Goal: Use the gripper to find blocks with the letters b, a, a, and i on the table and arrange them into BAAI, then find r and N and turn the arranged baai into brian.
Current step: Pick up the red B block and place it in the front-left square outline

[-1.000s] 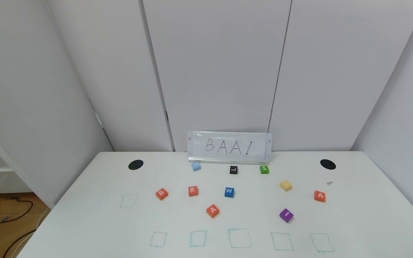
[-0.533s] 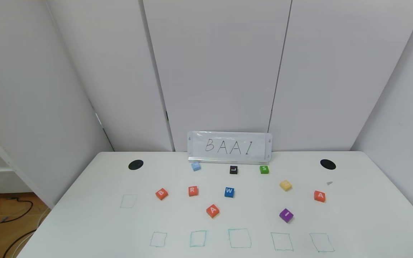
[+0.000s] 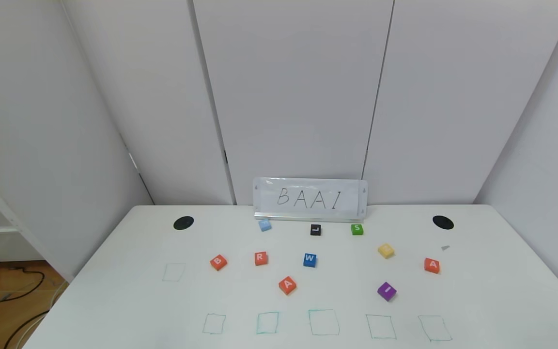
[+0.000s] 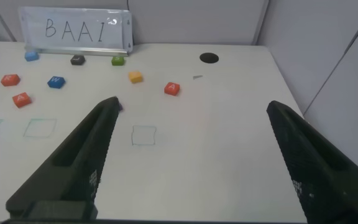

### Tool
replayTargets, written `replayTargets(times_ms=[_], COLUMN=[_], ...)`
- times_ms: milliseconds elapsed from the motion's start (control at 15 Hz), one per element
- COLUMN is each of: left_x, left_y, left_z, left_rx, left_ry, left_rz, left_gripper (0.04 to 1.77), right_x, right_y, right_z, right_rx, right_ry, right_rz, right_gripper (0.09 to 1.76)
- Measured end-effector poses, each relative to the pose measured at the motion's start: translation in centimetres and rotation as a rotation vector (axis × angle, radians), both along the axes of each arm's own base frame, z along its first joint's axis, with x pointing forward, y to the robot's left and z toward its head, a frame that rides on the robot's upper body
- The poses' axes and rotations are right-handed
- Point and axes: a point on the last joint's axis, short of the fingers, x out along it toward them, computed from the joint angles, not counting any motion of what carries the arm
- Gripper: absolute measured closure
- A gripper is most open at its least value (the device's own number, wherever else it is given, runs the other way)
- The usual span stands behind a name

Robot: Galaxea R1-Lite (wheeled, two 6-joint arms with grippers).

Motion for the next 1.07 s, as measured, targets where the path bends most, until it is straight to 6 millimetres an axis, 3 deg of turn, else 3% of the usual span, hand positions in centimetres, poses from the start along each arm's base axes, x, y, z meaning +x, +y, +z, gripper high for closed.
replayTargets(times_ms=[267,533,733,1067], left_x=[0.7,2.9,5.5,12.1], left_y=[0.0,0.0,0.0,-0.1], left_z=[3.4,6.7,9.1,12.5], left_rx=[0.001,0.003,0.003,-0.002], left_ry=[0.017,0.091,0.165,0.305], left_rz=[-0.001,-0.004,-0.004,-0.017], left_gripper=[0.09,0.09,0.09,0.09], right_x=[1.8,5.1,8.4,15.5], right_y=[0.0,0.0,0.1,0.3], right_z=[5.1,9.0,10.8,13.1], right_rx=[-0.018,-0.026,-0.028,-0.06], right_ry=[0.034,0.108,0.19,0.336], right_rz=[0.0,0.009,0.019,0.033], right_gripper=[0.14,0.14,0.14,0.14])
